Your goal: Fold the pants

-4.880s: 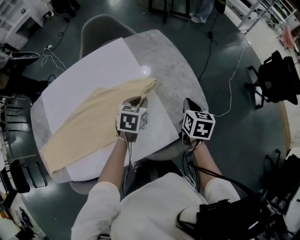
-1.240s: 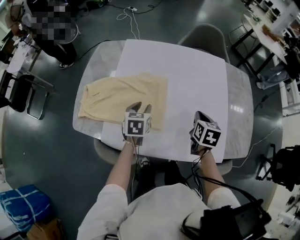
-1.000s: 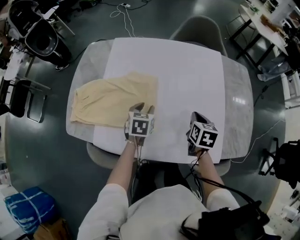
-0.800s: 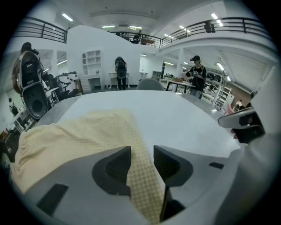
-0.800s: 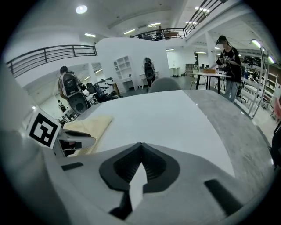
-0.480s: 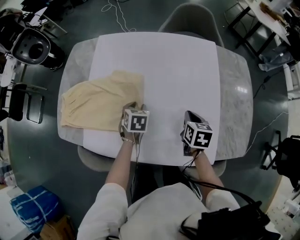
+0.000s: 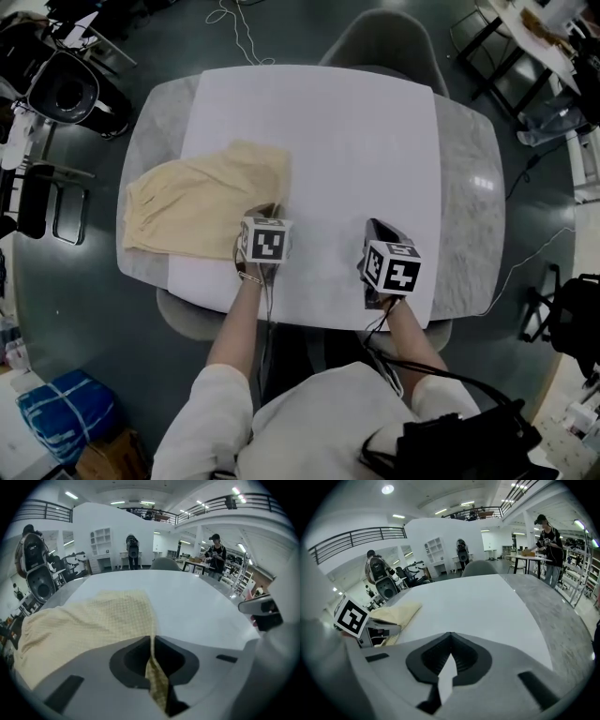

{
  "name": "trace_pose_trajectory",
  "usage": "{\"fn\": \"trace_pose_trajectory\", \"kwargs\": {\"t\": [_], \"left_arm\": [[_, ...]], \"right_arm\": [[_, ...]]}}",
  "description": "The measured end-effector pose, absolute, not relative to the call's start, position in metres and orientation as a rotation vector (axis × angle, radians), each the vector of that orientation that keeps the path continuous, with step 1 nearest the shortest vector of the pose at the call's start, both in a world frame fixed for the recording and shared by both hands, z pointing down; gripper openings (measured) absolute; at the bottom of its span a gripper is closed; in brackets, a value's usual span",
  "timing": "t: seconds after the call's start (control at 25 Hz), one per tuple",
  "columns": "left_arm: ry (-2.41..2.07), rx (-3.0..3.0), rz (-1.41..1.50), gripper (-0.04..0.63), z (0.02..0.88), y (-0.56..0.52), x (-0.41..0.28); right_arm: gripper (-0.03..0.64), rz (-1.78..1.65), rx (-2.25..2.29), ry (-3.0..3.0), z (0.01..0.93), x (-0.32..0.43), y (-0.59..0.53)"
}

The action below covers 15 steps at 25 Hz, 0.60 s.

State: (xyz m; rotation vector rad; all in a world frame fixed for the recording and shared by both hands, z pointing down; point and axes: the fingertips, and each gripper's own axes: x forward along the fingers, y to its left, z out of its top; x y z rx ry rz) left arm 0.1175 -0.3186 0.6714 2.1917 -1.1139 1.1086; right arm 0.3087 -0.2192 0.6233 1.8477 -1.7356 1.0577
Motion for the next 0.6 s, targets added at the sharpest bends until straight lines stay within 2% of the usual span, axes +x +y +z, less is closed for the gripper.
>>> {"fn": "trace_pose_trajectory", "kwargs": {"t": [0.24,0.6], "left_arm": [[-1.07,2.23,1.033,0.029,0.642,-0.321,0.102],[-1.004,2.197,0.897,0.029,0.602,-0.327,0.031]], "right_arm": [[-0.008,1.027,1.873,-1.743,0.606,0.287,-0.227],[-0.008,0.946,1.879,-1.81,0.566,0.214,-0.251]]}}
